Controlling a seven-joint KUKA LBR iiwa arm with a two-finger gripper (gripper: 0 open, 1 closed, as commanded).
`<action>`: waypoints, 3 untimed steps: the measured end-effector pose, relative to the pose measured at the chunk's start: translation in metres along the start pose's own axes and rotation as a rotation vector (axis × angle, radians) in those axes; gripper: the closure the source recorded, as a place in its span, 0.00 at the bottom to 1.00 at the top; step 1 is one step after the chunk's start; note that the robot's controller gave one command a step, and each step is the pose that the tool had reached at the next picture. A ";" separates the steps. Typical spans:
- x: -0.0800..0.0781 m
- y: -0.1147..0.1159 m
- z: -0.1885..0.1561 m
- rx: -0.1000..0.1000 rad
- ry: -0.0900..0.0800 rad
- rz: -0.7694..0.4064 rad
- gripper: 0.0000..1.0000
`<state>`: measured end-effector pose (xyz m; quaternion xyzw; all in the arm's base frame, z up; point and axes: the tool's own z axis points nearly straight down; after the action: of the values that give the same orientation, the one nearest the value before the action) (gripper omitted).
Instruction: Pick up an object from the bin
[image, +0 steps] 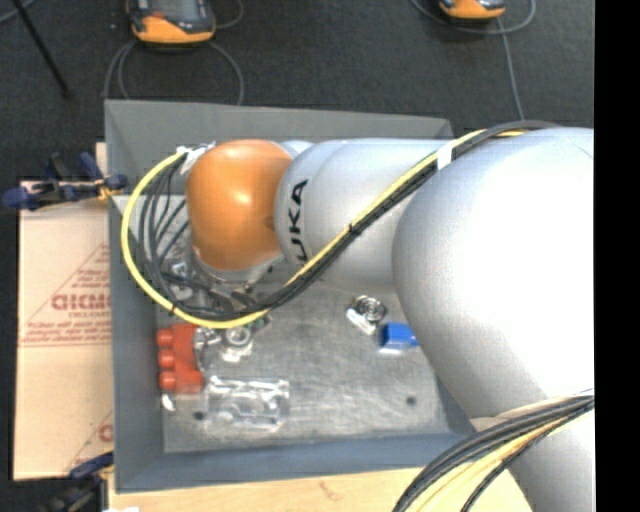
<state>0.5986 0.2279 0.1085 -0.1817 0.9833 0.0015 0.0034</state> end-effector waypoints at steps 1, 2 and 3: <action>0.032 0.018 -0.001 0.000 0.006 0.182 0.00; 0.033 0.015 0.024 0.003 0.011 0.412 0.00; 0.121 -0.005 0.027 -0.004 -0.041 0.035 0.00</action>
Offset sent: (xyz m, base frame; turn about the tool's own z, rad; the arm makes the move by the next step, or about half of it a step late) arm -0.0368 0.0053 0.0000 0.1842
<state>0.4878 0.1803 0.0804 -0.1644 0.9861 0.0070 0.0233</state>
